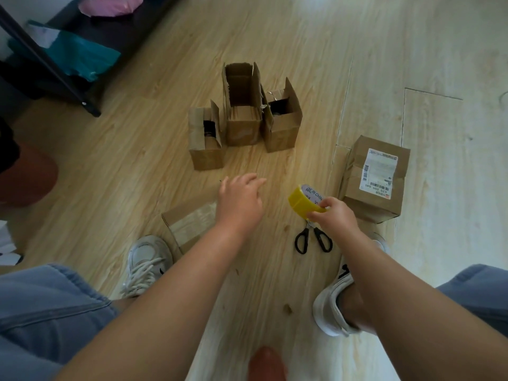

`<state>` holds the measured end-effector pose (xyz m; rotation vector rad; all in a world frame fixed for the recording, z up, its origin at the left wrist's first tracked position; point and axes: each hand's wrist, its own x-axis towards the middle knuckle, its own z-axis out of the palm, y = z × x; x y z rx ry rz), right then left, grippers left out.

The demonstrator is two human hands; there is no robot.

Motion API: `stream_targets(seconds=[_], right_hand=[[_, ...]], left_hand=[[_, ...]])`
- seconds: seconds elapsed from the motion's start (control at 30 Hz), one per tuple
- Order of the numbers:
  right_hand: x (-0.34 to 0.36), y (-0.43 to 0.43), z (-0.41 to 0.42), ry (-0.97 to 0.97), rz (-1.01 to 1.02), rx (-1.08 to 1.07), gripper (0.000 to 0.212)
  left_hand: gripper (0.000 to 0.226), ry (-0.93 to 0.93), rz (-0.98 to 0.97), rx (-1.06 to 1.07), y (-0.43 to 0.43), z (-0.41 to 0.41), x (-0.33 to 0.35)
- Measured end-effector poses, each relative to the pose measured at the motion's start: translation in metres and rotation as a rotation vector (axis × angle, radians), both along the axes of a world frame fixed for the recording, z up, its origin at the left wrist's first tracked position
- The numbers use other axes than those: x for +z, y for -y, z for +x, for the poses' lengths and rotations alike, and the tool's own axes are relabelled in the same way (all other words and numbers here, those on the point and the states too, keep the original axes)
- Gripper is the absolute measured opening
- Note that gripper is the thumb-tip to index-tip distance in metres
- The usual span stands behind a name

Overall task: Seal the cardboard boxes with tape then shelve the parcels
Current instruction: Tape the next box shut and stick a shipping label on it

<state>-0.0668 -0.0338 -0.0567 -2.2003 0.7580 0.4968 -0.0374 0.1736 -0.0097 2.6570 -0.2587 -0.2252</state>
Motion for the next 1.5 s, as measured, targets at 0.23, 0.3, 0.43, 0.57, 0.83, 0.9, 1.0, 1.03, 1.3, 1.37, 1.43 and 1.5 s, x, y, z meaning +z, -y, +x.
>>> stream_targets(seconds=[0.23,0.3,0.43,0.57,0.83,0.9,1.0,1.03,1.3,1.37,1.43,1.5], right_hand=[[-0.041,0.007,-0.013,-0.202,-0.147,0.089,0.022],[-0.047,0.006,-0.013,-0.269,-0.14,0.152,0.018],[-0.045,0.003,-0.014,-0.376,-0.2,0.304,0.026],[-0.005,-0.017,-0.006,-0.229,-0.362,0.326,0.036],[0.055,-0.123,0.012,0.171,0.342,0.315,0.044],[0.049,-0.137,0.01,0.18,0.388,0.304,0.046],[0.04,-0.144,0.008,0.221,0.37,0.253,0.045],[0.039,-0.145,0.006,0.232,0.379,0.211,0.044],[0.036,-0.143,-0.007,0.236,0.225,0.016,0.035],[0.036,-0.141,-0.003,0.153,0.214,0.062,0.035],[0.035,-0.138,0.0,0.039,0.233,0.119,0.04],[0.031,-0.132,0.002,-0.013,0.269,0.129,0.05]], left_hand=[[0.043,0.015,-0.24,0.183,-0.016,0.0,-0.003],[0.045,0.009,-0.269,0.223,-0.021,0.002,0.002],[0.043,0.028,-0.298,0.368,-0.042,0.001,0.01],[0.04,0.054,-0.219,0.592,-0.071,-0.017,0.002],[0.043,-0.106,-0.11,0.613,-0.076,-0.036,-0.014],[0.042,-0.069,-0.034,0.588,-0.077,-0.036,-0.018],[0.041,-0.013,0.02,0.596,-0.076,-0.039,-0.023],[0.041,-0.003,0.031,0.6,-0.074,-0.038,-0.024],[0.042,0.011,0.009,0.62,-0.074,-0.035,-0.026],[0.042,-0.013,-0.022,0.623,-0.077,-0.033,-0.025],[0.044,-0.056,-0.063,0.62,-0.081,-0.031,-0.022],[0.049,-0.147,-0.113,0.599,-0.081,-0.029,-0.016]])
